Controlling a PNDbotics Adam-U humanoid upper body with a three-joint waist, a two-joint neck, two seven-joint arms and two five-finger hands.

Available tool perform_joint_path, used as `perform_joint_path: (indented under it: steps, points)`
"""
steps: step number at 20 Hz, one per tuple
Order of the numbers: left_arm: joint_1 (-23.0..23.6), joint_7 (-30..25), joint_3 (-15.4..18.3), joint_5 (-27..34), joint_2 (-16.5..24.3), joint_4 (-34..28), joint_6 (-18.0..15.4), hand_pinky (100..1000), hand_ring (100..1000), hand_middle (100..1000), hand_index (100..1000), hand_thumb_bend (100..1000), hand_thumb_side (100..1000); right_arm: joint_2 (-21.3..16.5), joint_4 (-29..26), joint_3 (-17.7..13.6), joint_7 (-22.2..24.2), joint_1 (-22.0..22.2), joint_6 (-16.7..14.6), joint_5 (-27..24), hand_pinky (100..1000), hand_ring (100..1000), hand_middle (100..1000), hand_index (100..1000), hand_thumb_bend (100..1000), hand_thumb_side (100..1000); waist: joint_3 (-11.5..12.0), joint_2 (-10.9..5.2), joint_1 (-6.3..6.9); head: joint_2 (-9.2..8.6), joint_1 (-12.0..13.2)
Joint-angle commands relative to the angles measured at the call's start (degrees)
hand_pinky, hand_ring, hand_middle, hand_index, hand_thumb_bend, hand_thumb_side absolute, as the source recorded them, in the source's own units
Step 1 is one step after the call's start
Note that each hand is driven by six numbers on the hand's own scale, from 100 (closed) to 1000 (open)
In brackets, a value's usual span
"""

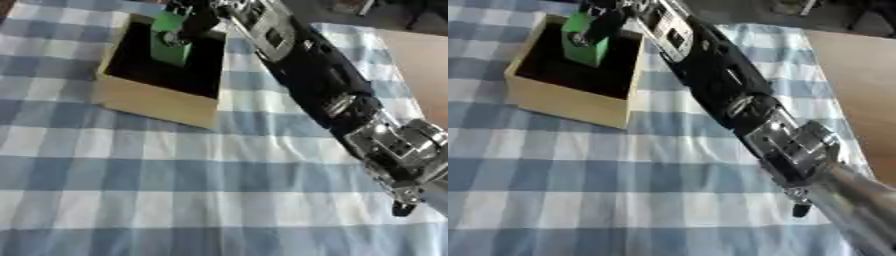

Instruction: Pick up objects on the table and place them in the box.

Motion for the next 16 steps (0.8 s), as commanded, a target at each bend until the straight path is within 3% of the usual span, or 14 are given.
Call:
perform_joint_path:
  steps: [1, 8, 12, 16]
  points:
    - [-0.8, -0.2, 0.0, 0.1, 0.6, -1.0, 0.0, 699, 613, 661, 729, 100, 901, -0.1, 0.2, -0.6, -0.5, -1.1, 0.4, 0.7, 627, 562, 349, 668, 100, 375, 0.1, -0.09, -0.29, -0.06, -0.5]
    - [-0.5, -0.3, 0.1, 0.1, 0.4, -1.0, 0.0, 700, 613, 661, 729, 100, 903, 0.5, 0.8, 0.1, -0.6, -0.2, 0.1, 2.8, 622, 561, 346, 665, 100, 369, -0.2, -0.15, -0.01, -0.72, -1.1]
    - [-0.3, -0.3, 0.1, 0.1, 0.3, -1.0, 0.1, 700, 613, 662, 729, 100, 903, 0.1, -1.7, 0.5, -2.7, 0.0, -0.3, 4.9, 620, 554, 335, 660, 100, 362, -0.5, -0.26, 0.17, -0.81, -1.3]
    - [-0.2, -0.4, 0.1, 0.1, 0.3, -1.0, 0.1, 700, 613, 662, 728, 100, 903, -0.2, -3.3, 1.3, -2.6, 0.0, -0.5, 6.2, 630, 578, 375, 692, 100, 454, -0.8, -0.33, 0.33, -0.81, -1.4]
